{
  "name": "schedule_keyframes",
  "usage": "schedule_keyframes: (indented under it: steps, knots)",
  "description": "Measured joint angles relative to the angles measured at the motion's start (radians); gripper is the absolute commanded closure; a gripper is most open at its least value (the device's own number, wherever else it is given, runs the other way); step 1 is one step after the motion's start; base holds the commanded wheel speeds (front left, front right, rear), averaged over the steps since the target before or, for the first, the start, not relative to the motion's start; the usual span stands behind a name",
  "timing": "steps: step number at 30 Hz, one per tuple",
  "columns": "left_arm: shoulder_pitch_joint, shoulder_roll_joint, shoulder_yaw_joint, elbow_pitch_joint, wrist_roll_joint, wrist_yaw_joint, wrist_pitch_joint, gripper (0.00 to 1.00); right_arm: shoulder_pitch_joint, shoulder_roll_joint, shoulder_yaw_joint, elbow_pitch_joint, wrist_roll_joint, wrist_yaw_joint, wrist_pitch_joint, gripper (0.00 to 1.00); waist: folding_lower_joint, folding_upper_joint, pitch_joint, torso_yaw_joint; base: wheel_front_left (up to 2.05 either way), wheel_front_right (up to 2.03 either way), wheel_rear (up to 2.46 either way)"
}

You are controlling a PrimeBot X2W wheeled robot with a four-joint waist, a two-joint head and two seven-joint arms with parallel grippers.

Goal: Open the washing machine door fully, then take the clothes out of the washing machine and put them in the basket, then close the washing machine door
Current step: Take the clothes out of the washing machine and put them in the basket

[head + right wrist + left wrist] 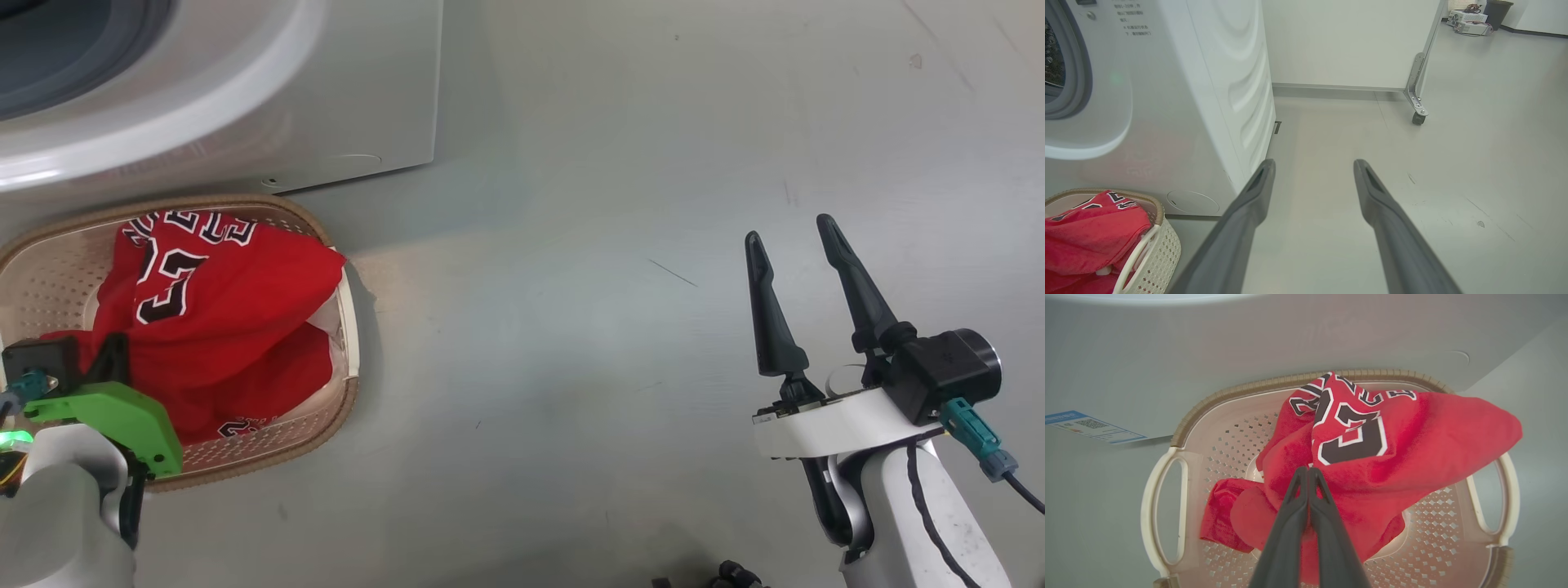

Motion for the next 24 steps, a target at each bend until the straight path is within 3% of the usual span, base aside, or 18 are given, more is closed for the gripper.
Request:
schedule_keyframes:
  steps: [6,11,12,13,14,24]
  knots:
    - [-0.012,0.012,0.031,0.069,-0.012,0.031,-0.001,1.00,-0.010,0.000,-0.002,-0.001,-0.013,0.000,0.000,0.00,0.0000,0.0000,0.006,0.015,0.00,0.00,0.00]
    - [-0.040,0.010,0.032,0.100,-0.019,0.031,-0.011,1.00,-0.010,0.000,-0.008,0.003,0.003,0.000,0.000,0.00,0.0000,0.0000,0.004,0.020,0.00,0.00,0.00]
    - [-0.050,0.009,0.031,0.107,-0.020,0.031,-0.011,0.83,-0.010,0.000,-0.007,0.004,0.002,0.001,0.000,0.00,0.0000,0.0000,0.004,0.021,0.00,0.00,0.00]
    - [-0.058,0.007,0.030,0.114,-0.021,0.031,-0.010,0.08,-0.010,0.000,-0.006,0.005,-0.002,0.001,0.000,0.00,0.0000,0.0000,0.003,0.022,0.00,0.00,0.00]
    - [-0.064,0.005,0.027,0.122,-0.021,0.031,-0.010,0.00,-0.010,0.000,-0.005,0.006,-0.006,0.001,0.000,0.00,0.0000,0.0000,0.002,0.023,0.00,0.00,0.00]
    - [-0.087,-0.028,-0.019,0.182,-0.007,0.011,-0.084,0.00,-0.015,0.000,-0.005,0.042,-0.012,0.001,0.000,0.00,0.0000,0.0000,-0.057,0.034,0.00,0.00,0.00]
